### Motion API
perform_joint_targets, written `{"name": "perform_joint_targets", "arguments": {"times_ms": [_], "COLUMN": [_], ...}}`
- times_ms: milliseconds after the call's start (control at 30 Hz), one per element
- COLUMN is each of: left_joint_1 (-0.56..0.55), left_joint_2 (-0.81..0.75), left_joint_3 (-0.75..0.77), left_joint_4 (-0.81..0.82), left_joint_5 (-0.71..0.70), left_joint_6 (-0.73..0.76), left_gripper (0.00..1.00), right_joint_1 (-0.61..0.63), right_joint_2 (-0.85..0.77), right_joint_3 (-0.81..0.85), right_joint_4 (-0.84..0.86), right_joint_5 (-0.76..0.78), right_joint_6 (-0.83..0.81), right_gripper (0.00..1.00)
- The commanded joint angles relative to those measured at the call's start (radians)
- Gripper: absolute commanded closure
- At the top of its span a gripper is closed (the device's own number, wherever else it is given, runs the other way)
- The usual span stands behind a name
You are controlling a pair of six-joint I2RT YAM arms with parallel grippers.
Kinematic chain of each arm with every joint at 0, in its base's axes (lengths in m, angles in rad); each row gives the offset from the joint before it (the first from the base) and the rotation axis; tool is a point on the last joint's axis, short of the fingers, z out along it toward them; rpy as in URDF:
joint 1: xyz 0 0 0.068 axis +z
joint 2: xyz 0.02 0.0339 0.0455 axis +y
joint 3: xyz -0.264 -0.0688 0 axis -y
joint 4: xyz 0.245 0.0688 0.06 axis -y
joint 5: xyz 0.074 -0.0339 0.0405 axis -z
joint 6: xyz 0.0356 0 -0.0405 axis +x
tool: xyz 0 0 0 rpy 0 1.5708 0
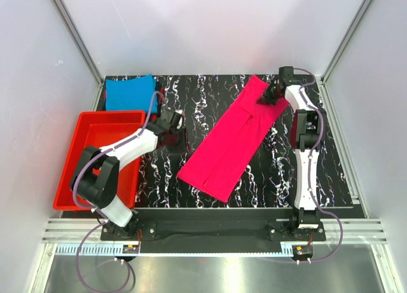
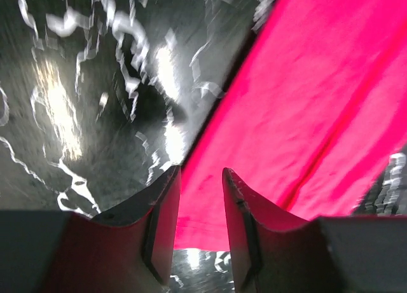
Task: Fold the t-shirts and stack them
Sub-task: Fold the tshirt
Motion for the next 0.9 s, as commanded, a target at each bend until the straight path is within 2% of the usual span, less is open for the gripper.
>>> {"name": "perform_joint_targets", "arguments": {"times_ms": [0,67,233,367,500,567,633,667,700,767,867], "left_joint_1": [0.005,-0.006,-0.055,-0.099,-0.145,-0.159,-0.158,-0.158,-0.159,-0.149,-0.124], "left_joint_2": [0.063,0.114,0.126,0.087,0.019,-0.022,-0.094,-0.119,-0.157,-0.183,-0.2], "left_joint_3": [-0.052,-0.046,-0.089,-0.182,-0.246,-0.256,-0.242,-0.221,-0.199,-0.136,-0.078], "left_joint_4": [0.013,-0.008,0.018,0.078,0.089,0.065,0.016,-0.013,-0.064,-0.099,-0.1], "left_joint_5": [0.021,0.019,0.015,0.012,0.006,-0.029,-0.034,-0.063,-0.089,-0.149,-0.152], "left_joint_6": [0.002,0.007,-0.036,-0.096,-0.139,-0.156,-0.153,-0.145,-0.139,-0.102,-0.022], "left_gripper": [0.63,0.65,0.66,0.66,0.66,0.66,0.64,0.61,0.57,0.52,0.49], "right_joint_1": [0.029,0.031,0.031,0.031,0.032,0.037,0.048,0.072,0.086,0.153,0.238], "right_joint_2": [0.054,0.062,0.082,-0.039,-0.286,-0.428,-0.542,-0.652,-0.701,-0.813,-0.959], "right_joint_3": [0.054,0.065,0.15,0.069,-0.113,-0.203,-0.419,-0.504,-0.644,-0.816,-0.97], "right_joint_4": [-0.048,0.015,0.048,0.067,-0.005,-0.024,-0.005,0.018,0.031,0.032,0.036], "right_joint_5": [-0.004,-0.039,-0.125,-0.142,-0.037,-0.031,0.0,0.005,0.034,0.066,0.13], "right_joint_6": [-0.05,-0.056,-0.063,-0.083,-0.123,-0.116,-0.076,-0.035,-0.016,0.013,0.086], "right_gripper": [0.95,0.93,0.9,0.82,0.69,0.65,0.63,0.63,0.63,0.61,0.56]}}
